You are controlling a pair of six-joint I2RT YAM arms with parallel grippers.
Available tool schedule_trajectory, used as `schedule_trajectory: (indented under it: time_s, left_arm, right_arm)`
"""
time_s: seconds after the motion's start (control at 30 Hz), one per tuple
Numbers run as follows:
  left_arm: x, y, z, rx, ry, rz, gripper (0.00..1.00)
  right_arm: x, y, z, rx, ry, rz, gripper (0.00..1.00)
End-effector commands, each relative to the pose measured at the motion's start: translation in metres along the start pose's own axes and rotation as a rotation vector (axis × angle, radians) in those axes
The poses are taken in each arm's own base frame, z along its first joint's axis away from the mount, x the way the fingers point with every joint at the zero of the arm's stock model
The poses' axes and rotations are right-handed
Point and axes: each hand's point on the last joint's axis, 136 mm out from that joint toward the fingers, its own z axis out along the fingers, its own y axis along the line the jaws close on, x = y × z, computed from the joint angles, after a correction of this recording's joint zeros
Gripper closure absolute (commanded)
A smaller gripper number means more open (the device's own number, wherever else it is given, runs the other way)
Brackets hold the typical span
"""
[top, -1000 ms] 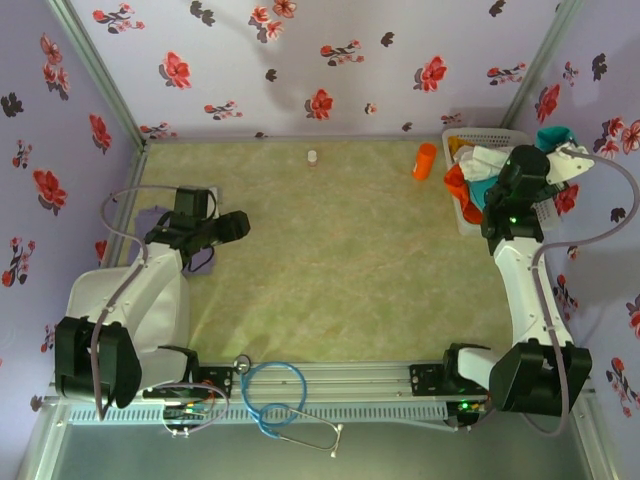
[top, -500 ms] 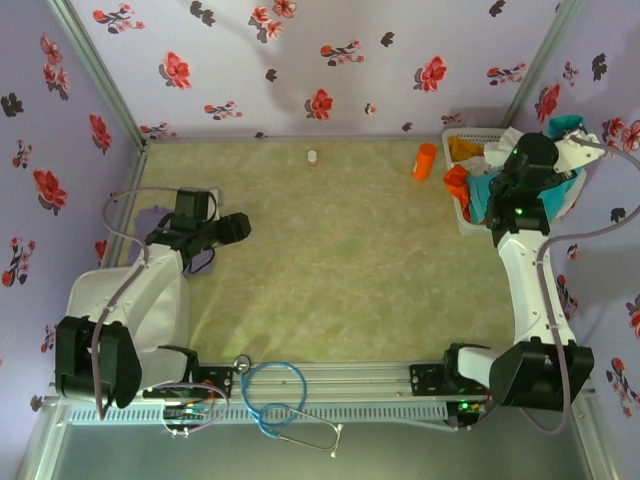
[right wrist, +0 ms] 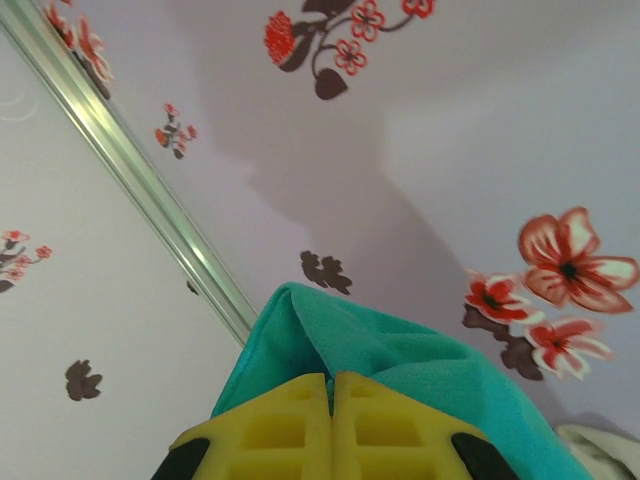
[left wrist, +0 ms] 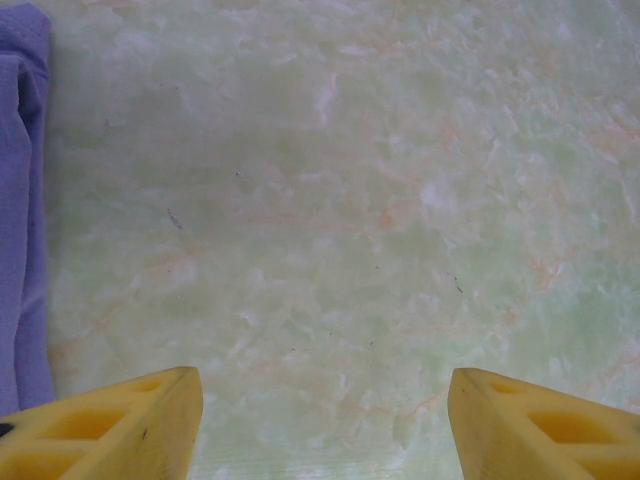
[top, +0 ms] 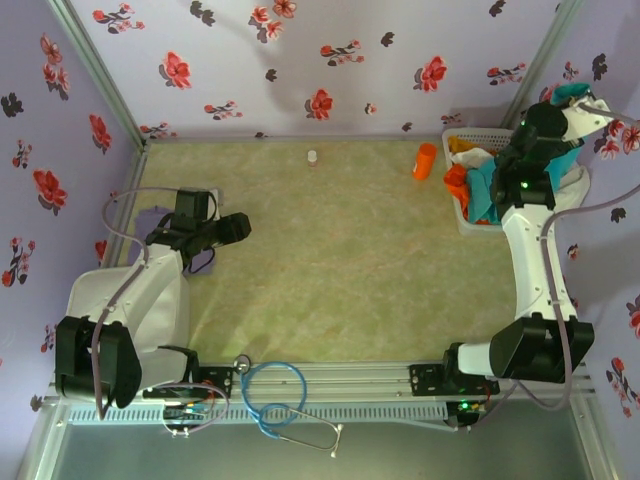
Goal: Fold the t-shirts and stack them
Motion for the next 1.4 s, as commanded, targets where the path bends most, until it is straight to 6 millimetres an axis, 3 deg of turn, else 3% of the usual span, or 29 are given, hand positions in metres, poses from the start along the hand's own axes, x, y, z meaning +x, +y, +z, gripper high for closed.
schedule_trajectory:
  time_s: [0.0, 0.27, 0.4, 0.5, 0.6, 0.73, 0.97, 1.07, 1.17, 1.37]
  left_arm:
    - [0.000, -0.005, 0.000, 0.020, -0.002, 0.000, 0.34]
    - [-0.004, -0.007, 0.003, 0.022, -0.003, -0.006, 0.34]
    - [-0.005, -0.008, 0.006, 0.027, 0.004, -0.011, 0.34]
    - [-0.006, -0.010, 0.006, 0.032, 0.000, -0.009, 0.34]
    - [-0.005, -0.009, 0.005, 0.032, 0.002, -0.010, 0.34]
    - [-0.004, -0.009, 0.004, 0.032, 0.001, -0.011, 0.34]
    - [-0.003, -0.011, 0.003, 0.042, -0.006, -0.020, 0.34]
    - [-0.005, -0.013, 0.004, 0.049, -0.007, -0.022, 0.34]
    - [-0.009, -0.015, 0.003, 0.054, -0.019, -0.030, 0.34]
    - [-0.012, -0.017, -0.002, 0.054, -0.022, -0.010, 0.34]
  right_arm:
    - [-0.051, 0.021, -0.010, -0.074, -0.110, 0.070, 1.00]
    - [-0.084, 0.034, -0.024, -0.155, -0.175, 0.044, 1.00]
    - [-0.092, 0.040, -0.030, -0.207, -0.193, 0.049, 1.00]
    - [-0.093, 0.056, -0.035, -0.305, -0.185, 0.049, 1.00]
    - [-0.100, 0.077, -0.049, -0.447, -0.189, 0.066, 1.00]
    - [-0.116, 0.088, -0.070, -0.537, -0.166, 0.118, 1.00]
    - [-0.128, 0.085, -0.111, -0.644, -0.140, 0.126, 1.00]
    - [-0.108, 0.090, -0.125, -0.691, -0.047, 0.100, 1.00]
    - [-0.066, 0.100, -0.145, -0.781, 0.098, 0.070, 1.00]
    - [0.030, 0.122, -0.204, -0.931, 0.335, -0.093, 1.00]
